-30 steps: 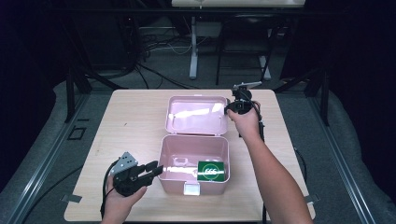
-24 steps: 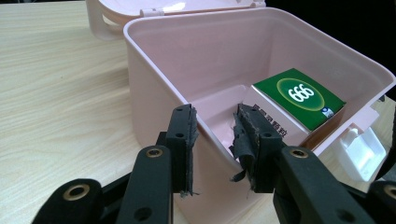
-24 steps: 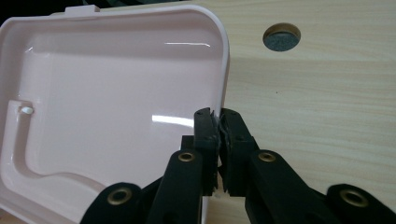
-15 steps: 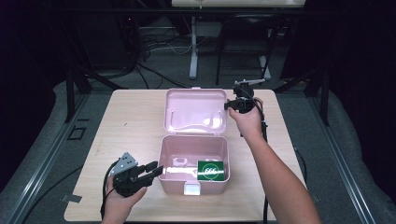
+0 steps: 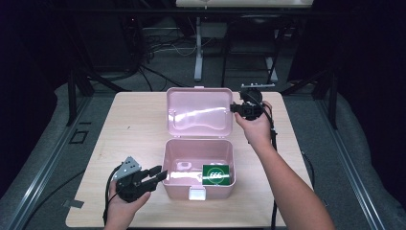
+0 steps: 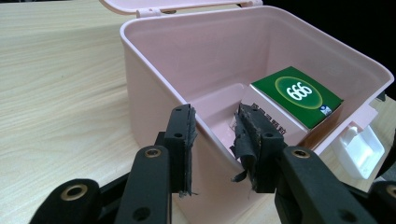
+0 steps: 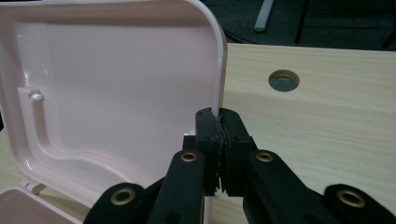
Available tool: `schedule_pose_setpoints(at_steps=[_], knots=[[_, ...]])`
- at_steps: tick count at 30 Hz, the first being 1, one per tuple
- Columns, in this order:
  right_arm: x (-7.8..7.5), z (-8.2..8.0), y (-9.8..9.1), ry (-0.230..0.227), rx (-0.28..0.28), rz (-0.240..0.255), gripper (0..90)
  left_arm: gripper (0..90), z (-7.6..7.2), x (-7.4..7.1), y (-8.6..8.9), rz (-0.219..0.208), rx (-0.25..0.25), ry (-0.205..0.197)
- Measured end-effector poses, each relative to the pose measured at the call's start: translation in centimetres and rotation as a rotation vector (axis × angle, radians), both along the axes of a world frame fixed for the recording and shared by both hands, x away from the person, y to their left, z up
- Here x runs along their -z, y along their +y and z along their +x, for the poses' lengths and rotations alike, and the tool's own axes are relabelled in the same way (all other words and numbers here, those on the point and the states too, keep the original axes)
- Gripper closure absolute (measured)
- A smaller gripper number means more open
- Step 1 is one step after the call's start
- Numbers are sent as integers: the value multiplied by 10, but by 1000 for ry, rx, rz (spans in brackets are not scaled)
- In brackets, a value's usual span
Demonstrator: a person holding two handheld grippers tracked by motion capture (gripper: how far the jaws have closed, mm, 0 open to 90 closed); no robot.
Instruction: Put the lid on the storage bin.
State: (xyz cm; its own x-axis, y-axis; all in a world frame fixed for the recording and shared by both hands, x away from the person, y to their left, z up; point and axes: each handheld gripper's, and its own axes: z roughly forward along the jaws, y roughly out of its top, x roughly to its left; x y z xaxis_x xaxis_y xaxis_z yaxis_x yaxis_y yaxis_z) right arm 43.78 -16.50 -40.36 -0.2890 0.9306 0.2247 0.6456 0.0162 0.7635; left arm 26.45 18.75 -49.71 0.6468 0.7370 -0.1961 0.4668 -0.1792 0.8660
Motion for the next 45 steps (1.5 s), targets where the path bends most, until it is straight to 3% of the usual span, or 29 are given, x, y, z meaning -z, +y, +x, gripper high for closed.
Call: schedule_pose_setpoints(at_steps=[16,29,45], knots=[[-9,-33,-3,-108,-44,-2,878,666,0,0,0,-1,-2,0],[-10,-59,0,-197,-65,-61,878,666,0,0,0,-2,-3,-2],[-1,-89,0,-305,-62,-84,876,669,-1,0,0,-3,-5,2]])
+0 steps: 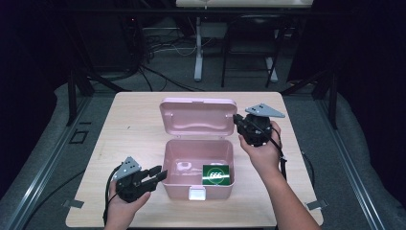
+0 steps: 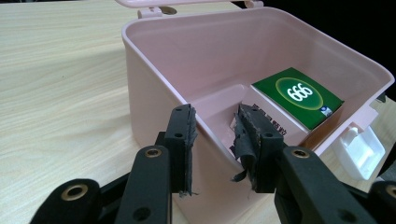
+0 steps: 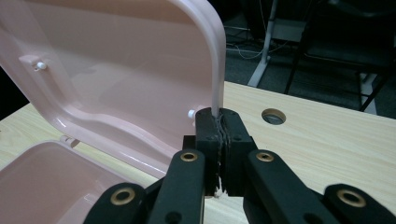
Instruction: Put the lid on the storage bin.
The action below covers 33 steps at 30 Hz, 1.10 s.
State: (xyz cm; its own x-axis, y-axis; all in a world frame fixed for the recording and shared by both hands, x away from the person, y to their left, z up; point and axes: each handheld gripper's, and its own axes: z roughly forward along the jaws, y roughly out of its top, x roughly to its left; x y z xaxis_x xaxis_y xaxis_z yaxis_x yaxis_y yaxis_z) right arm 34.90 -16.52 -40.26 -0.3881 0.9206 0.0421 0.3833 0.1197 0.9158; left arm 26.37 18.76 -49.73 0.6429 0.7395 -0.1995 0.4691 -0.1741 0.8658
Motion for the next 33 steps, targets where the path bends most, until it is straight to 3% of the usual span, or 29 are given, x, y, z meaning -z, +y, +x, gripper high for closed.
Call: schedule_pose_setpoints(at_steps=[5,7,8,14,33], knots=[[3,-6,1,-19,3,13,874,669,0,0,0,2,1,1],[5,-8,0,-27,7,27,871,669,0,0,0,0,0,0],[7,-10,-2,-27,7,59,867,669,0,0,0,2,0,1],[10,-17,-3,-35,4,81,863,669,0,0,1,-1,0,3],[15,-27,-10,-17,-22,160,855,665,3,-3,1,13,10,9]])
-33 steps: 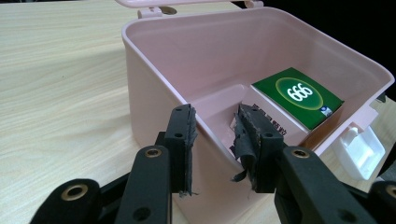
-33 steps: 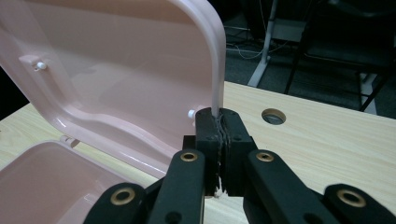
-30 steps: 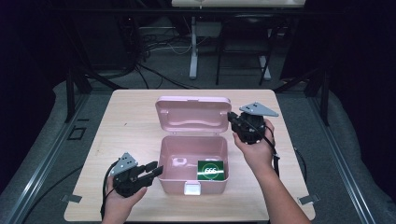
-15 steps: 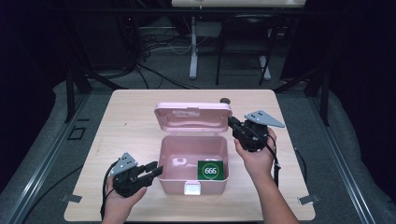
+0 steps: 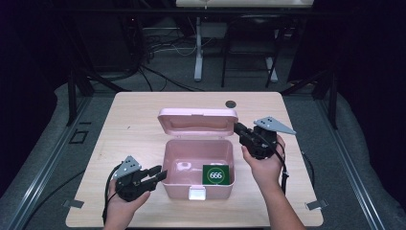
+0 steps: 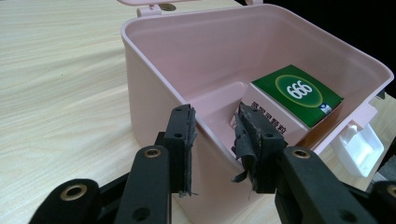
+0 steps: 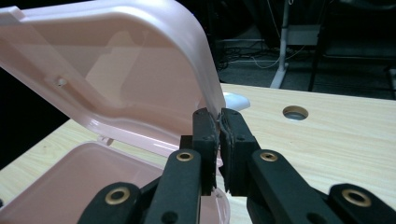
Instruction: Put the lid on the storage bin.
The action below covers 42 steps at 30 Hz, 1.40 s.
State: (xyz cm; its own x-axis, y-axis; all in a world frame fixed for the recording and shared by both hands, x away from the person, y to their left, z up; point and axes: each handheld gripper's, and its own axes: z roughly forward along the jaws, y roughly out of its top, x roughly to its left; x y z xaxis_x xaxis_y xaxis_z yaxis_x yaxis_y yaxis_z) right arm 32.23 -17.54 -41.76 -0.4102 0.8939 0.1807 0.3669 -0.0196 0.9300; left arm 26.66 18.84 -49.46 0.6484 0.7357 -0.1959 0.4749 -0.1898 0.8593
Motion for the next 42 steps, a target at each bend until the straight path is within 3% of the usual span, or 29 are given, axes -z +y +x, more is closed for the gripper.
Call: schedule_pose_setpoints(at_steps=[7,18,23,27,28,33,42], knots=[[1,-1,-2,7,-5,20,857,645,3,-6,0,-2,-6,-13],[1,-4,-2,3,-9,24,869,591,18,-30,5,-3,-32,-60],[1,-6,-2,0,-9,24,872,546,29,-47,3,-4,-41,-95],[1,-6,-2,-2,-10,24,866,496,44,-61,0,-32,-75,-116],[1,-5,-2,-2,-10,23,864,467,53,-68,-2,-23,-88,-135],[1,-5,-3,-1,-13,26,863,518,68,-80,-9,-22,-82,-137],[2,-6,1,-4,-27,16,860,584,78,-83,-14,-33,-96,-161]])
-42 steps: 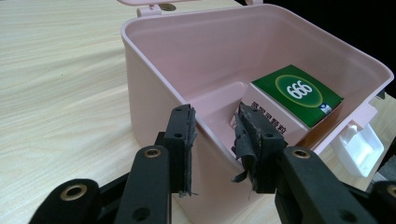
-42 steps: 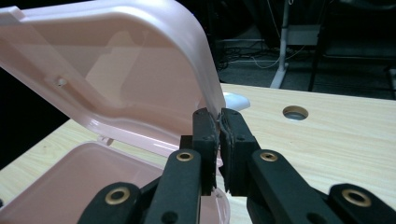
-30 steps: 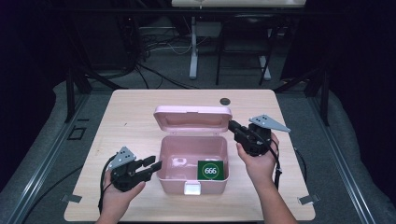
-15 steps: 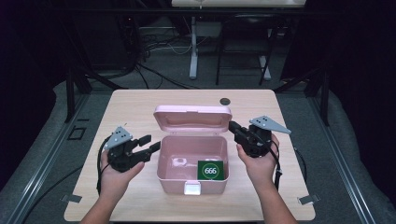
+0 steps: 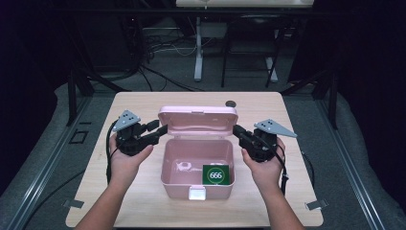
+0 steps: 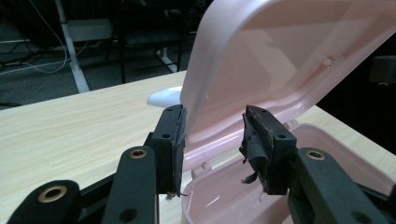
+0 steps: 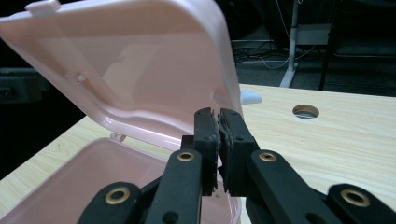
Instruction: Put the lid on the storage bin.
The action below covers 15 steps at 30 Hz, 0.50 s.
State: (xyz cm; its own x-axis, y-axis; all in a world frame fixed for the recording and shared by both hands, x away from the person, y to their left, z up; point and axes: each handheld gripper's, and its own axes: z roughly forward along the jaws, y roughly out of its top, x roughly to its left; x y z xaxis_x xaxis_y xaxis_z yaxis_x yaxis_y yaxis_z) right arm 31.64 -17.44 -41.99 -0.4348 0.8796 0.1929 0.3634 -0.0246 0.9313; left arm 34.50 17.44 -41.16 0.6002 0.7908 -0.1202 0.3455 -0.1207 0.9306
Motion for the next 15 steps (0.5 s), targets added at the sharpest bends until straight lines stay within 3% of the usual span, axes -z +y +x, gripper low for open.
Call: schedule_pose_setpoints(at_steps=[1,4,7,15], knots=[[0,0,0,-2,1,-1,859,581,4,-1,-2,5,15,-8],[1,0,-2,0,8,5,852,648,9,-5,-7,42,-31,-31],[1,1,-6,1,15,13,845,734,11,-6,-6,21,-56,-31],[2,2,-13,3,45,12,834,802,13,-5,-4,24,-57,-15]])
